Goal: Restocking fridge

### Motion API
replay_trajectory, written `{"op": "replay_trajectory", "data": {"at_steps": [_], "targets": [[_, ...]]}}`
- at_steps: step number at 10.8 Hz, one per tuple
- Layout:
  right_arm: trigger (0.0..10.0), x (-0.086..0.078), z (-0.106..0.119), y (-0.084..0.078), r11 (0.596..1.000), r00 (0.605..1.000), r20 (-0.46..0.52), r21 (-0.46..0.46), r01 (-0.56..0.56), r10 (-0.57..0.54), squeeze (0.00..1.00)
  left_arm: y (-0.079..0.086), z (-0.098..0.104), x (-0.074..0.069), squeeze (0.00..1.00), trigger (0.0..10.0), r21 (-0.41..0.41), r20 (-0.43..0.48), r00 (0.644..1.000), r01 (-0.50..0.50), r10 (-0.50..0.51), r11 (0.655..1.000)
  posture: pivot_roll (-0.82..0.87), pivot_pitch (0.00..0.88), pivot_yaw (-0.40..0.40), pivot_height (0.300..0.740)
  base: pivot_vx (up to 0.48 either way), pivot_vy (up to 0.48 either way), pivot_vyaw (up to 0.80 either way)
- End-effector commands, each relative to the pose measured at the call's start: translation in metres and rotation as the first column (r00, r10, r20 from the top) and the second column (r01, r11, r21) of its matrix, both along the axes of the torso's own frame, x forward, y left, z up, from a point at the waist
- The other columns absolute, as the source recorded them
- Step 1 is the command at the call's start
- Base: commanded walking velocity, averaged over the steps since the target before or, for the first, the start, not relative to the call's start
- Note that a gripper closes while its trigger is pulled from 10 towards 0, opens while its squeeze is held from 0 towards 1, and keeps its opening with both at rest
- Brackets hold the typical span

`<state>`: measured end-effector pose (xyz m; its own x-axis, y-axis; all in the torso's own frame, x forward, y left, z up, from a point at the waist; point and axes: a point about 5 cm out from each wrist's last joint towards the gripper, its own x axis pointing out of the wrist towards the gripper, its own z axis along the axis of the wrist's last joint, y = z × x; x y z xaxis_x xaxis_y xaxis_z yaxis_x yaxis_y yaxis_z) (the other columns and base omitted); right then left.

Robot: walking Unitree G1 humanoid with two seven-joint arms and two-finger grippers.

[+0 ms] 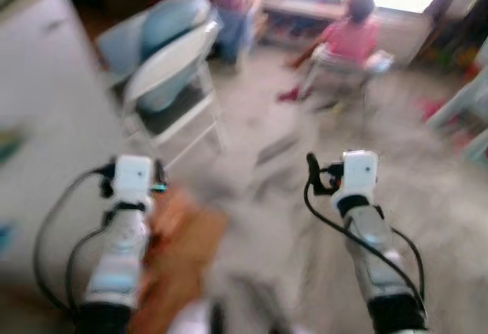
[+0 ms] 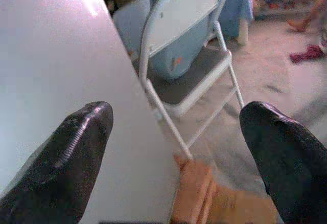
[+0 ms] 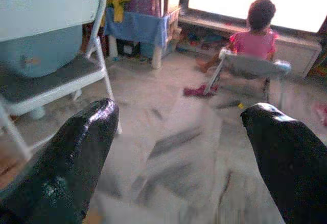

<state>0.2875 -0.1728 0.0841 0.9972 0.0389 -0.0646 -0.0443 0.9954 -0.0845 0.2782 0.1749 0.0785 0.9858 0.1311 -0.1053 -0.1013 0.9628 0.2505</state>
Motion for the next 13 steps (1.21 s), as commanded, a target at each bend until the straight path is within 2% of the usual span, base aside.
{"op": "replay_trajectory", "data": {"at_steps": [1, 2, 3, 4, 5, 6, 7, 8, 10, 13], "targets": [[10.0, 0.001, 0.002, -0.004, 1.0, 1.0, 0.008, -0.009, 0.015, -0.015, 0.0, 0.0, 0.001, -0.001, 0.0, 10.0, -0.003, 0.003, 1.0, 0.005, -0.005, 1.0, 0.05, 0.01, -0.007, 0.74, -0.416, 0.24, 0.0], [10.0, 0.002, 0.002, -0.005, 1.0, 1.0, 0.009, -0.014, 0.017, -0.017, 0.0, 0.001, 0.006, -0.001, 0.0, 10.0, 0.04, 0.05, 0.998, 0.032, -0.034, 0.999, 0.06, 0.004, -0.008, 0.74, -0.39, 0.281, 0.0], [10.0, 0.002, 0.002, -0.005, 1.0, 1.0, 0.01, -0.019, 0.018, -0.018, 0.0, 0.002, 0.008, -0.002, 0.0, 10.0, 0.023, 0.076, 0.996, 0.038, -0.04, 0.999, 0.06, 0.004, -0.008, 0.74, 0.0, 0.0, 0.0], [10.0, 0.004, 0.003, -0.006, 1.0, 1.0, 0.011, -0.021, 0.02, -0.02, 0.0, 0.007, 0.011, -0.002, 0.0, 10.0, 0.08, 0.088, 0.996, 0.02, -0.027, 0.997, 0.06, 0.0, -0.01, 0.74, 0.0, 0.0, 0.0], [10.0, 0.007, 0.005, -0.011, 0.999, 0.999, 0.02, -0.027, 0.034, -0.033, 0.0, 0.019, 0.007, -0.007, 0.0, 10.0, 0.035, 0.046, 0.999, -0.014, 0.013, 0.999, 0.06, 0.0, -0.006, 0.74, 0.0, 0.0, 0.0], [10.0, 0.009, 0.006, -0.014, 0.999, 0.999, 0.023, -0.03, 0.044, -0.043, 0.0, 0.023, 0.007, -0.01, 0.0, 10.0, 0.021, 0.059, 0.998, -0.037, 0.036, 0.999, 0.07, 0.0, -0.006, 0.74, 0.0, 0.0, 0.0], [10.0, 0.009, 0.006, -0.015, 0.998, 0.999, 0.023, -0.035, 0.044, -0.043, 0.0, 0.023, 0.009, -0.01, 0.0, 10.0, 0.03, 0.1, 0.995, -0.028, 0.025, 0.999, 0.07, 0.0, -0.006, 0.74, 0.0, 0.0, 0.0], [10.0, 0.008, 0.004, -0.012, 0.999, 0.999, 0.02, -0.035, 0.041, -0.04, 0.0, 0.019, 0.01, -0.008, 0.0, 10.0, 0.01, 0.086, 0.996, 0.014, -0.015, 1.0, 0.07, 0.0, -0.004, 0.74, 0.0, 0.0, 0.0], [10.0, 0.007, 0.003, -0.01, 0.999, 0.999, 0.018, -0.031, 0.038, -0.038, 0.0, 0.015, 0.01, -0.007, 0.0, 10.0, -0.004, 0.077, 0.996, 0.037, -0.036, 0.999, 0.07, 0.0, -0.001, 0.74, 0.0, 0.0, 0.0], [10.0, 0.005, 0.003, -0.012, 0.998, 0.998, 0.029, 0.004, 0.056, -0.056, 0.0, 0.015, 0.01, -0.005, 0.0, 10.0, -0.007, 0.089, 0.995, 0.052, -0.051, 0.999, 0.07, 0.0, 0.003, 0.74, 0.0, 0.437, 0.0]]}}
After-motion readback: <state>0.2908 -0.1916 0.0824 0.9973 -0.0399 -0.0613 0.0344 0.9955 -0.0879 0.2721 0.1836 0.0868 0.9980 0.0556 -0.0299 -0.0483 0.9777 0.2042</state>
